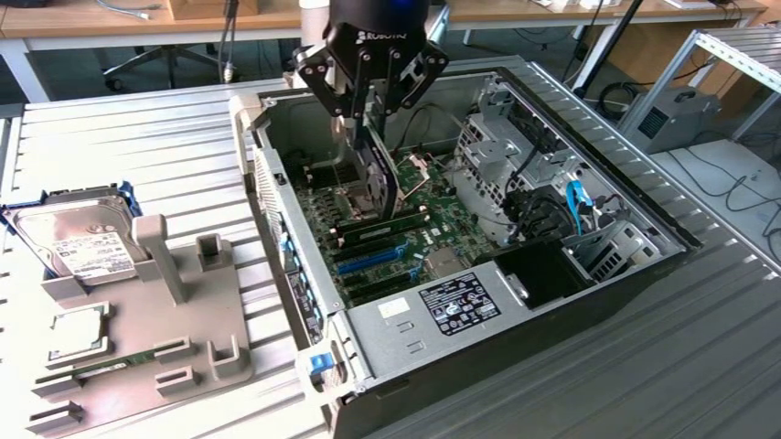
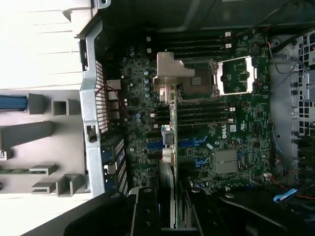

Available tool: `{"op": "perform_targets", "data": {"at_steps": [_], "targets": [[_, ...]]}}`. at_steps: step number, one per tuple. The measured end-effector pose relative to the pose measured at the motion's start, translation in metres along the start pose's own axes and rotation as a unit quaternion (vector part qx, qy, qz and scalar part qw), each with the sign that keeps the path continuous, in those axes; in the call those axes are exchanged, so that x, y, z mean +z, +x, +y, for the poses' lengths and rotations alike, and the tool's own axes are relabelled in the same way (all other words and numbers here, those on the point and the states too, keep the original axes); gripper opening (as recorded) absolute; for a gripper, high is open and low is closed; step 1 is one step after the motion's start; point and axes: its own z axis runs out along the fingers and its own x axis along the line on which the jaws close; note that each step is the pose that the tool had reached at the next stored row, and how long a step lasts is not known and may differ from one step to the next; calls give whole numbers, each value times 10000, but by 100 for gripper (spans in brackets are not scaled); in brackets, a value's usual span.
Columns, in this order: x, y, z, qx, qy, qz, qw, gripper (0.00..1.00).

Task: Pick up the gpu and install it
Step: 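Pick up the gpu and move the gpu toward the slot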

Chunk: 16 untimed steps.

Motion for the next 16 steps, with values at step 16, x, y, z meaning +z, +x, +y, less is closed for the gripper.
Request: {"op": "perform_targets", "data": {"at_steps": [16], "targets": [[30,-96,8,0,2,0,10000,26]]}}
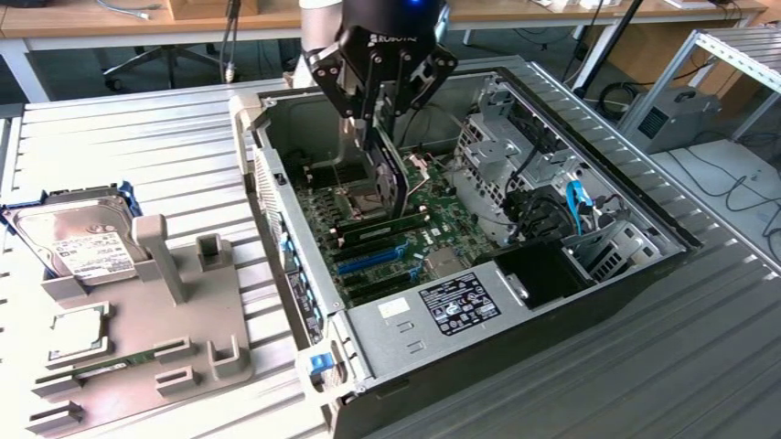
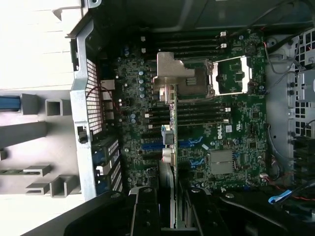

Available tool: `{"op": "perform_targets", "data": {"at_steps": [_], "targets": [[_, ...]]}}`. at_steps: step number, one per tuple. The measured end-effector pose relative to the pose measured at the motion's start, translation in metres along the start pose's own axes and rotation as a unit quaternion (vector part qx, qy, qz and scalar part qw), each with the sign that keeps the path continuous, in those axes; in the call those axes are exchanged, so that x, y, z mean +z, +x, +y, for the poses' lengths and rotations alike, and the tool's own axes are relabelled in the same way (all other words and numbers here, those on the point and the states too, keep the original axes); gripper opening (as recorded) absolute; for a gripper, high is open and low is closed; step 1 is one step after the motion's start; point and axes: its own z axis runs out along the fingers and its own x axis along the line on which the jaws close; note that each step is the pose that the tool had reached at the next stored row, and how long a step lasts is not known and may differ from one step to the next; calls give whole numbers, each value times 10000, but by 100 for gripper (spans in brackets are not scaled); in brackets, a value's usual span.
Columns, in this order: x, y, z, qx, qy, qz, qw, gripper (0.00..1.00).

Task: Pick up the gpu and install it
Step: 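Pick up the gpu and move the gpu toward the slot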

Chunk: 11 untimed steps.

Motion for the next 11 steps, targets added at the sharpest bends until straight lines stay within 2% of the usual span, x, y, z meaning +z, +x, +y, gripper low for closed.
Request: {"op": "perform_targets", "data": {"at_steps": [11], "targets": [[20,-61,5,-1,1,0,10000,26]]}}
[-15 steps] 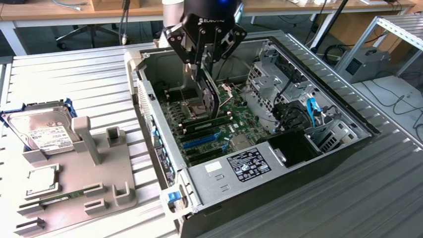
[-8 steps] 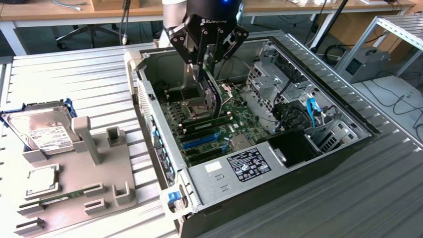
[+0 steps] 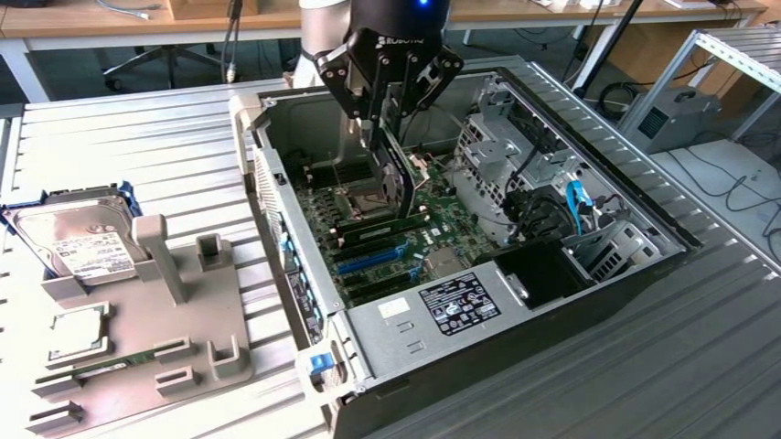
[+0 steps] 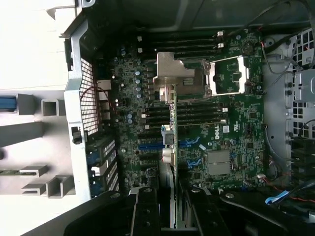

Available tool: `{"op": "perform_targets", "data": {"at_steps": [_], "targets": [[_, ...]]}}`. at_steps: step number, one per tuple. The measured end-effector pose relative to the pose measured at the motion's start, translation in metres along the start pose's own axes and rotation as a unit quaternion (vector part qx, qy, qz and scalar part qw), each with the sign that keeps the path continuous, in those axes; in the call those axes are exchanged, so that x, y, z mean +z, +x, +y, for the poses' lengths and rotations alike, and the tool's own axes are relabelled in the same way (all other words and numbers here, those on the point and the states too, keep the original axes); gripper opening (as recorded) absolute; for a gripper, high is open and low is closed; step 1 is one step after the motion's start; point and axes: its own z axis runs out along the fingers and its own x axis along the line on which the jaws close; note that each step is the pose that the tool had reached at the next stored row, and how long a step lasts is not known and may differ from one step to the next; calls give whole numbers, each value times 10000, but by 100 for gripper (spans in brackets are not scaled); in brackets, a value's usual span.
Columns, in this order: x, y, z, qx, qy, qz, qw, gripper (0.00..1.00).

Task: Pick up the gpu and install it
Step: 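Pick up the gpu and move the gpu toward the slot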

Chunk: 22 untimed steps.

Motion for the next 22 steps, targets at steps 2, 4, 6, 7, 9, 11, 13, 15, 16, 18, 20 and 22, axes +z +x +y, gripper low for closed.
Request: {"op": "perform_targets", "data": {"at_steps": [2,4,6,7,9,11,13,15,16,18,20,22], "targets": [[3,-10,1,0,1,0,10000,26],[8,-22,2,0,0,0,10000,26],[12,-28,2,0,1,0,10000,26],[14,-30,2,0,1,0,10000,26],[19,-35,3,0,1,0,10000,26],[24,-39,3,0,1,0,10000,26],[29,-43,3,0,1,0,10000,26],[34,-47,4,0,1,0,10000,26],[37,-49,4,0,1,0,10000,26],[42,-52,4,0,1,0,10000,26],[48,-59,5,-1,1,0,10000,26],[53,-69,7,0,2,0,10000,26]]}}
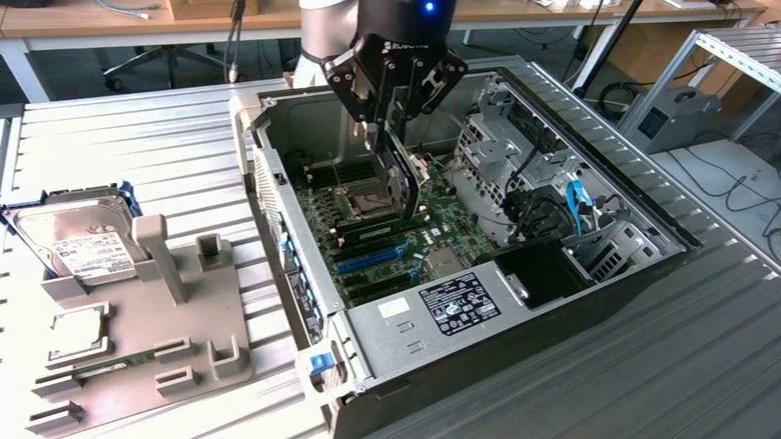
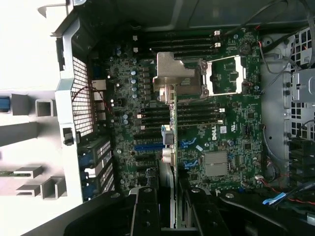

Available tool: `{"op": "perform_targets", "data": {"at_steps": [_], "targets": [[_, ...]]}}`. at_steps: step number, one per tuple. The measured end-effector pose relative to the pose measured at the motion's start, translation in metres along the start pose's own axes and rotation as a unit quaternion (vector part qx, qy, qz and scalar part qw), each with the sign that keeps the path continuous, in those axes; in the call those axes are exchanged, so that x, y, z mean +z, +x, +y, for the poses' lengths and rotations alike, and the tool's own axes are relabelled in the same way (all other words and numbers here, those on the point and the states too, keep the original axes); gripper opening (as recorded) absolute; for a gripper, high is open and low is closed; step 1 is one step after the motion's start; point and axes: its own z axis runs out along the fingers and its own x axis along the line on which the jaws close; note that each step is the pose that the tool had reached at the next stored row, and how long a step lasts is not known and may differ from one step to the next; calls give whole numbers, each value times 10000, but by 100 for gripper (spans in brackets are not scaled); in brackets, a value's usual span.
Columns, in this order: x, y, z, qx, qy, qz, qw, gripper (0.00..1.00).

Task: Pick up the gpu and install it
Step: 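Pick up the gpu and move the gpu toward the slot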

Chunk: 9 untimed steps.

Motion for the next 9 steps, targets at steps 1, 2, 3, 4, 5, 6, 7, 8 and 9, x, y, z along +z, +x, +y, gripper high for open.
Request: {"op": "perform_targets", "data": {"at_steps": [1,2,3,4,5,6,7,8,9], "targets": [[3,-5,1,0,0,0,10000,26],[6,-14,3,0,0,0,10000,26],[8,-20,4,0,0,0,10000,26],[11,-27,6,0,1,0,10000,26],[14,-33,8,0,0,0,10000,26],[16,-39,10,0,0,0,10000,26],[21,-51,13,0,0,0,10000,26],[25,-60,15,0,0,0,10000,26],[29,-66,16,0,0,0,10000,26]]}}
